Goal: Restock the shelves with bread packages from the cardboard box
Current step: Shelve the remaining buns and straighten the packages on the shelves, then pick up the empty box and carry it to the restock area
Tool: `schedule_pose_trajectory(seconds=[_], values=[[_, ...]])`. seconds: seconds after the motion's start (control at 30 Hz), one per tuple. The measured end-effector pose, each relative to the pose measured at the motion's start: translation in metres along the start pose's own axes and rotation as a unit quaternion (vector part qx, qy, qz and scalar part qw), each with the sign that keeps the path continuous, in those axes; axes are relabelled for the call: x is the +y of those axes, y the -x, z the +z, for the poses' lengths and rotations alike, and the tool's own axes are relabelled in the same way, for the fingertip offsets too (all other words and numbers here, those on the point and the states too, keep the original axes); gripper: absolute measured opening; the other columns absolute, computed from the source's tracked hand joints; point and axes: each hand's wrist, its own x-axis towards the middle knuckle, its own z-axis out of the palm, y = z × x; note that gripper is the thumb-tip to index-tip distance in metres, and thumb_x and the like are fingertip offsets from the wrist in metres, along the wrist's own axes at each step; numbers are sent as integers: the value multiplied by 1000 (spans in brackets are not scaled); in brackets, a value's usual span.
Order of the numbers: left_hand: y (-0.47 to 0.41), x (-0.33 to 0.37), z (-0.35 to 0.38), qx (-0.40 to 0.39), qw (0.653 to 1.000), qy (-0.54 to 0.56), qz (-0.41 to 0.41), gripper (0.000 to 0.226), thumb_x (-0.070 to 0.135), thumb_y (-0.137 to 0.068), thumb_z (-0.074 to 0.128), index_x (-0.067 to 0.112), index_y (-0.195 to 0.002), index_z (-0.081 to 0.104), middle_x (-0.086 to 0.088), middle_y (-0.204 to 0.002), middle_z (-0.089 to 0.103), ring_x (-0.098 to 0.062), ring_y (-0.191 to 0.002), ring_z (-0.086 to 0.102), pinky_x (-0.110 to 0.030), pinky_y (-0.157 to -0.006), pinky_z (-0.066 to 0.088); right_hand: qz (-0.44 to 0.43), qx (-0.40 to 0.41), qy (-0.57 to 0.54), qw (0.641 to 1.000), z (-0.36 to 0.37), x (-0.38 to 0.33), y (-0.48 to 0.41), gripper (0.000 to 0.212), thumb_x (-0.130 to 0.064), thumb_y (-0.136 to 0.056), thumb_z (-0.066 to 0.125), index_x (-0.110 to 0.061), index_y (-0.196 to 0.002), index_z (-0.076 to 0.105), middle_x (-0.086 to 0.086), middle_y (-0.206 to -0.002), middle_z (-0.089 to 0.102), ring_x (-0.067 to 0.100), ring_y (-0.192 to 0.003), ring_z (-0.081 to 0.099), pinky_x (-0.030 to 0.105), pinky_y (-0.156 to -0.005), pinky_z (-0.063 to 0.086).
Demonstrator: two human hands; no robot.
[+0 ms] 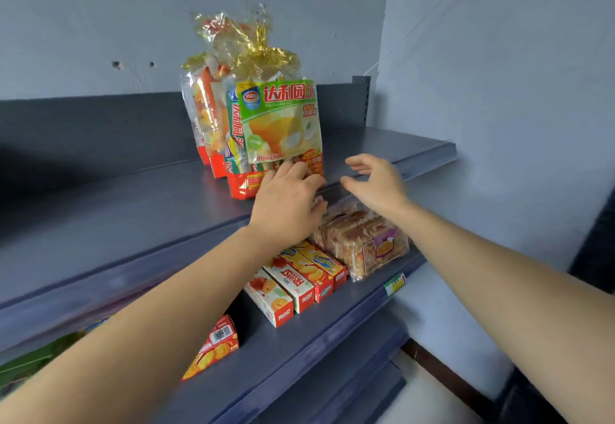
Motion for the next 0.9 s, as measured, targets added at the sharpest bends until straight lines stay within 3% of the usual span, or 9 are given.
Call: schedule_pose_trajectory(seconds=[0.23, 0.37, 0.77, 0.9], values=[[33, 12, -4, -26, 992, 37, 117, 34, 35, -81, 59, 16, -107, 68, -7, -100, 62, -32, -100, 55, -39, -79, 39, 120, 68, 108, 985, -25, 11, 91, 36, -24, -82, 70, -18, -118, 67, 1, -120, 67, 20, -110, 62, 36, -97, 49], [60, 35, -5, -65, 983, 113, 132, 37, 32, -83, 61, 15, -116, 66, -10, -109, 61, -35, -107, 53, -42, -89, 38, 176, 65, 150, 971, -45, 14, 155, 37, -23, -84, 67, -18, -121, 66, 1, -125, 65, 19, -115, 59, 34, -99, 46], [176, 117, -31, -169, 949, 218, 155, 37, 31, -87, 59, 16, -120, 63, -9, -114, 61, -32, -112, 52, -40, -90, 40, 257, 33, 227, 939, -82, 7, 347, 35, -20, -89, 60, -14, -124, 64, 2, -128, 63, 20, -119, 56, 31, -101, 43], [226, 142, -41, -204, 933, 241, 174, 37, 32, -89, 58, 15, -121, 62, -9, -115, 62, -31, -111, 53, -41, -88, 43, 297, 31, 235, 925, -82, 1, 417, 31, -20, -88, 61, -18, -118, 67, 1, -119, 67, 19, -111, 60, 27, -91, 45]])
